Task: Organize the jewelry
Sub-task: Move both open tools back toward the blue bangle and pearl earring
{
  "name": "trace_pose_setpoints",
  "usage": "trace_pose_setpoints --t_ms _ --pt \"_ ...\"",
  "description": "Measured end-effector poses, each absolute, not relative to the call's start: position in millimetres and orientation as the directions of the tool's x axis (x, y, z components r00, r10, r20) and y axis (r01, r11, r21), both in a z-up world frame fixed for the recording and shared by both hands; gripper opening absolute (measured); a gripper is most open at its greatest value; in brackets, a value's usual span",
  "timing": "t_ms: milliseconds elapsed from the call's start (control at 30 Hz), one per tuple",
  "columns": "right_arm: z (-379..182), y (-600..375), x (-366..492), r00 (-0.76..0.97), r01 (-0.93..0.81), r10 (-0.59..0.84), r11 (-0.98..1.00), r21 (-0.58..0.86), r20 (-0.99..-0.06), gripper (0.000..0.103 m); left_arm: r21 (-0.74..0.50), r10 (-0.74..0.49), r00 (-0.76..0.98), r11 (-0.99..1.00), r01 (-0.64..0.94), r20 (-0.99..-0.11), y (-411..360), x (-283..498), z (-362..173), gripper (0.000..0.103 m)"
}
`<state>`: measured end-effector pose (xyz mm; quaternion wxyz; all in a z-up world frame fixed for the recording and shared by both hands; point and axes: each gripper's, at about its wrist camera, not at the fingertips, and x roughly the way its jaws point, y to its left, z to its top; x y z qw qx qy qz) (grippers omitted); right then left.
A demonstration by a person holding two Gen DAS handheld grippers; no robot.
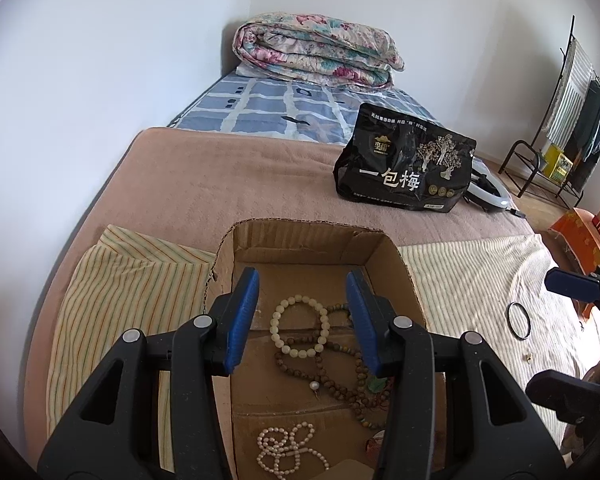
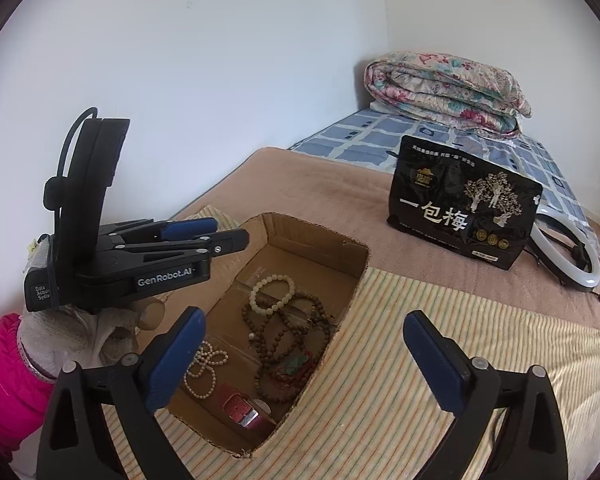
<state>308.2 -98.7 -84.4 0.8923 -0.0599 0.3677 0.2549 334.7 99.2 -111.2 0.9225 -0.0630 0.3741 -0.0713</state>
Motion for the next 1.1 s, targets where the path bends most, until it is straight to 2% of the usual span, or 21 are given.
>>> trace_pose_setpoints --t_ms 67,100,567,1000,1100 --pt "-83.3 -104.4 306.6 0.607 -0.49 0.405 0.868 0.079 -0.683 0.103 -0.177 -0.181 0.717 0.981 0.082 -0.673 98.9 331.2 -108.6 0.064" --pt "-82.9 -108.2 305.8 0.61 -0.485 0.402 0.871 0.08 -0.683 0.103 -0.181 -0.184 0.724 0.98 0.082 -0.665 98.7 328.9 -107.1 0.066" --pt "-85.4 -187.9 297.2 0.654 -0.381 0.317 0.923 0.063 -0.687 0.103 -0.157 -0.216 0.724 0.976 0.149 -0.655 60.4 304.0 -95.6 0.067" --pt "-100.9 -282.5 272.0 0.678 -0.242 0.207 0.969 0.051 -0.706 0.103 -0.163 -0.308 0.696 0.949 0.269 -0.649 -8.3 279.7 -88.8 0.067" --pt "-109.0 -298.2 265.0 0.674 -0.222 0.183 0.974 0.041 -0.716 0.099 -0.161 -0.328 0.682 0.941 0.298 -0.653 -27.9 276.3 -90.4 0.067"
